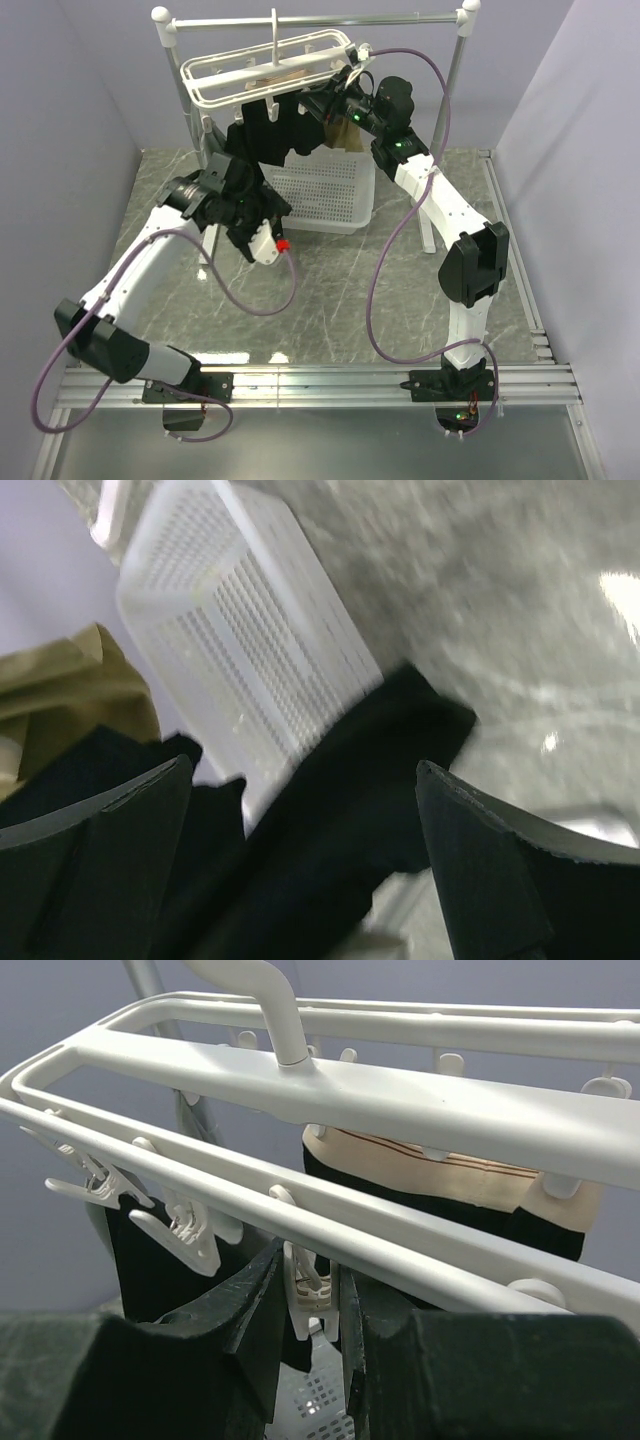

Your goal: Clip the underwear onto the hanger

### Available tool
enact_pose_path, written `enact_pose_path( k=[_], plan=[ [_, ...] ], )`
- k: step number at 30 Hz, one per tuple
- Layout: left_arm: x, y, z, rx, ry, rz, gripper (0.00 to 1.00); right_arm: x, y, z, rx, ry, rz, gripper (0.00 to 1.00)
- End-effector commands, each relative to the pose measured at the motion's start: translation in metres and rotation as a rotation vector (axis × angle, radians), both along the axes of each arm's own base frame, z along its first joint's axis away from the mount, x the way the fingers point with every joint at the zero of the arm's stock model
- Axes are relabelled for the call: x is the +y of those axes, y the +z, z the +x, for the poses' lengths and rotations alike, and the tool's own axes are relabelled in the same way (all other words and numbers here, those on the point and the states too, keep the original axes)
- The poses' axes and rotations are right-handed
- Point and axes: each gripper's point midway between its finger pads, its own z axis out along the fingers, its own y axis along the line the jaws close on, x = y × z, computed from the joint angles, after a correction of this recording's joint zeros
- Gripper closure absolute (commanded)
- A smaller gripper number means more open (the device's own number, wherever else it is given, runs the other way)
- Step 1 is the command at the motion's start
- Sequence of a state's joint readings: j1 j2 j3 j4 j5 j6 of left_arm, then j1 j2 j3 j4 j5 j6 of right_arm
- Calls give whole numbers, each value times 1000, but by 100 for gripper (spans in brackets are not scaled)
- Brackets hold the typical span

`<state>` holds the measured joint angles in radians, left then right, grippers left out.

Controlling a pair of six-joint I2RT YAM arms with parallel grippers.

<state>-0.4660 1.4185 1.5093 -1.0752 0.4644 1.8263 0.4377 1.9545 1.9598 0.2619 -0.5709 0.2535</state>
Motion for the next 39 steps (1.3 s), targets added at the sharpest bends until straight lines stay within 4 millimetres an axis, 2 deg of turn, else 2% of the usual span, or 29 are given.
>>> enact_pose_path(
  k=[1, 6, 9, 11, 22, 39],
  plan=[
    [19, 22, 2, -170, -69, 52, 1, -4, 11, 0, -26, 6, 13, 100],
    [28, 25, 12, -234, -54, 76, 1, -5, 11, -3, -25, 8, 13, 100],
    [33, 17, 15, -286, -77, 102, 1, -6, 10, -3, -22, 7, 13, 100],
    [31, 11, 15, -287, -90, 103, 1, -5, 8, -3, -19, 8, 11, 100],
    [22, 6, 34, -401, -148, 119, 1, -6, 9, -4, -22, 1, 10, 100],
    [6, -14, 49, -397, -269, 158, 1, -6, 6, 0, -20, -1, 11, 100]
  ],
)
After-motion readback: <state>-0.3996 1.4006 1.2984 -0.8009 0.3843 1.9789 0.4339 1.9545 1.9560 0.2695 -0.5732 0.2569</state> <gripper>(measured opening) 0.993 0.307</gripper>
